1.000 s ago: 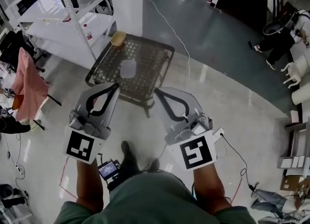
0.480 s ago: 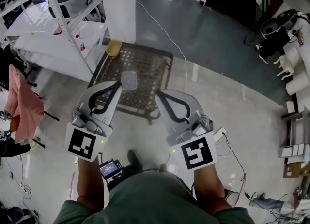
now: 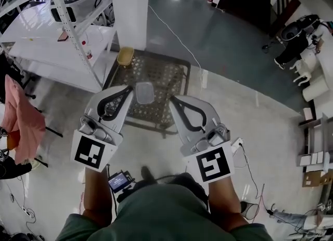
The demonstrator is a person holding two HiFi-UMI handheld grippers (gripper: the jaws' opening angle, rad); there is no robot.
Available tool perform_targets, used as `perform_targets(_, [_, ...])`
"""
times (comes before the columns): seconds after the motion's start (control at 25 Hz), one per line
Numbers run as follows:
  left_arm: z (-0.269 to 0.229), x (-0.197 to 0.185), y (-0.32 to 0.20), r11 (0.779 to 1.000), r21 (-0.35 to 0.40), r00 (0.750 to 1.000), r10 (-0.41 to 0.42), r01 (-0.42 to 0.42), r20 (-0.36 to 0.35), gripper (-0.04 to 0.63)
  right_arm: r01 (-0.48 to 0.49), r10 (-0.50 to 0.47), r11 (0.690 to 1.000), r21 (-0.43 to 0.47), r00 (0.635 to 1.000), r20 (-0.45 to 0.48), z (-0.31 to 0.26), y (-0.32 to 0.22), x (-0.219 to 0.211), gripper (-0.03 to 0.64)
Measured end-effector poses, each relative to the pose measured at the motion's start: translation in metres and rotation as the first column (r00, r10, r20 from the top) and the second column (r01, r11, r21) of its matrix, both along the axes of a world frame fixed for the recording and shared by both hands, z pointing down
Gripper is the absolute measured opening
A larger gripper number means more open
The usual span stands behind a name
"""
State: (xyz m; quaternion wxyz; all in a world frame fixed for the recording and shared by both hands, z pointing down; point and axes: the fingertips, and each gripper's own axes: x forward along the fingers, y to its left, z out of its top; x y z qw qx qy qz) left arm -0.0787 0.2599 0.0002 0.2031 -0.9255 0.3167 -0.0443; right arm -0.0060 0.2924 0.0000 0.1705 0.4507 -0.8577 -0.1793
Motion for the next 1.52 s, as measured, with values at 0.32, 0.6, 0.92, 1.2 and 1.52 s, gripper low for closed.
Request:
perform_targets(0.32, [0.014, -0.016, -0.029, 1.0, -0.009, 1.0, -0.008, 0.008, 0.01, 0.002, 0.021, -0.021, 1.0, -0.014, 1.0, -0.004, 0.009, -0.032, -0.018, 0.008])
perform_targets(0.6, [0.024, -0.019, -0.069, 0.997, -0.029, 0.997, -0.07, 0.071, 0.027, 0.002, 0.089, -0.088, 0.996, -0.021, 0.996, 0.022, 0.02, -0.079, -0.022, 0.008])
perform_targets(0.92, [0.023, 0.02, -0.129, 0.988, -0.044, 0.988, -0.148, 0.15, 0.05, 0.002, 0.173, -0.172, 0.985, -0.026, 0.984, 0.051, 0.019, -0.145, 0.015, 0.008])
perform_targets(1.2, [0.035, 0.065, -0.184, 0.976, -0.076, 0.977, -0.2, 0.205, 0.073, 0.002, 0.235, -0.232, 0.971, -0.038, 0.97, 0.072, 0.027, -0.204, 0.058, 0.008])
perform_targets(1.52, [0.059, 0.088, -0.235, 0.964, -0.107, 0.966, -0.232, 0.245, 0.116, 0.002, 0.276, -0.268, 0.959, -0.061, 0.957, 0.106, 0.049, -0.26, 0.079, 0.008])
